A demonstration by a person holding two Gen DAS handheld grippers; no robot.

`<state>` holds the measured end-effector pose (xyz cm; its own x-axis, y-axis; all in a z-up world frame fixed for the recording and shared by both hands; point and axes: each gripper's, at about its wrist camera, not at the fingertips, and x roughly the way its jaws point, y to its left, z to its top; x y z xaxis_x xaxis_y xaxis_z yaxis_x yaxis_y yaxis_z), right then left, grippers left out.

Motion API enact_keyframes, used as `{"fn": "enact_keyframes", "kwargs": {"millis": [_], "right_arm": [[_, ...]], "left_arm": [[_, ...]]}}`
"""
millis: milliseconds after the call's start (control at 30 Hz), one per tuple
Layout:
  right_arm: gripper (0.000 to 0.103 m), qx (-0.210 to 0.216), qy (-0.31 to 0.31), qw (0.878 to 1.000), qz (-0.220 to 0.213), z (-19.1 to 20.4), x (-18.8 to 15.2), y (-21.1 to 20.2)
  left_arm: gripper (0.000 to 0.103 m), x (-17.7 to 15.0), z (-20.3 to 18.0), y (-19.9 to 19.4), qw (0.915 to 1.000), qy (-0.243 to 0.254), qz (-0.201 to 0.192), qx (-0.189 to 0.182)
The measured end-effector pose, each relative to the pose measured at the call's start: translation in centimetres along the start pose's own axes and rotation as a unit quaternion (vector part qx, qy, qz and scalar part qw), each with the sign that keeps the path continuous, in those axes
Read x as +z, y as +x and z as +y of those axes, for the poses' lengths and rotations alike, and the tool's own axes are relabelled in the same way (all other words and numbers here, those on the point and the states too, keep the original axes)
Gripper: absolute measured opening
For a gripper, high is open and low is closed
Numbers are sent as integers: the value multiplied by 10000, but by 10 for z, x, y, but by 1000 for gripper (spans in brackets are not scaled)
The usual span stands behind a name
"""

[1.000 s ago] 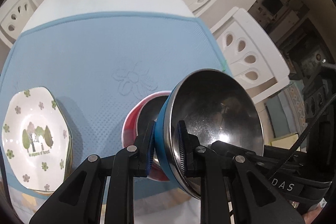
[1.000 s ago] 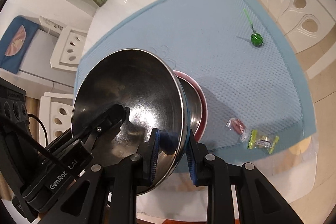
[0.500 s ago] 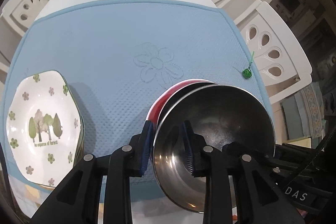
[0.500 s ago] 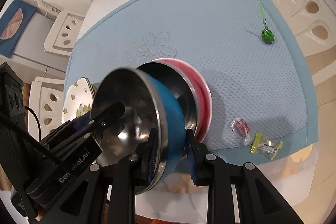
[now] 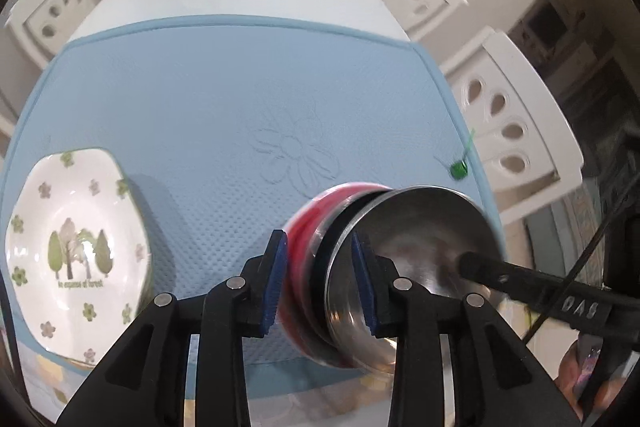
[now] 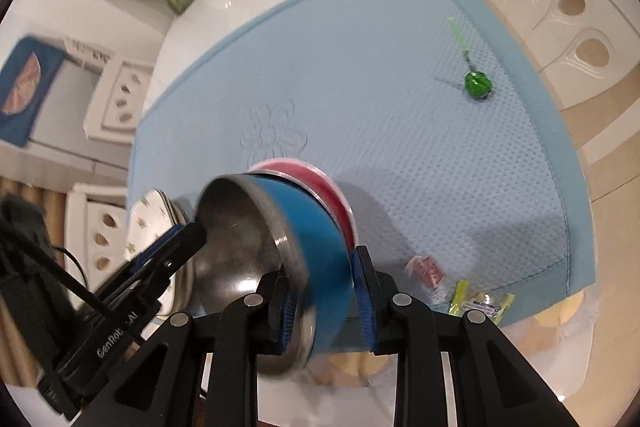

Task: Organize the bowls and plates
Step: 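Lower the blue steel bowl into the magenta bowl, then open both grippers and regrip the rim of the whole nested bowl stack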

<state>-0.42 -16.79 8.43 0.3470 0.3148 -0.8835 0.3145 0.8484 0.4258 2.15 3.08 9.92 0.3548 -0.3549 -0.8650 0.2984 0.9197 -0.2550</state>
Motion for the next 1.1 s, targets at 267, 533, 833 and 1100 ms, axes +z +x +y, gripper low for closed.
{"fn": "enact_keyframes", "kwargs": {"millis": [267,533,833,1100], "right_arm": [[25,255,-80,9995,168,-12,-13,-2],[26,421,-617,9972,38,14,-19,-14],[26,505,-1526,9861,-412,60,-36,-49],[44,529,-1813,9798,-660,82,-47,-73]], "left_arm": [[30,-17,21,-1,9985,-413,165,-316],[30,-25,13,-21,9999,-147,-61,-64],[31,-16,-3,-79,9966,53,-754,326],[32,-17,-10,-115,9932,70,-1117,333]]}}
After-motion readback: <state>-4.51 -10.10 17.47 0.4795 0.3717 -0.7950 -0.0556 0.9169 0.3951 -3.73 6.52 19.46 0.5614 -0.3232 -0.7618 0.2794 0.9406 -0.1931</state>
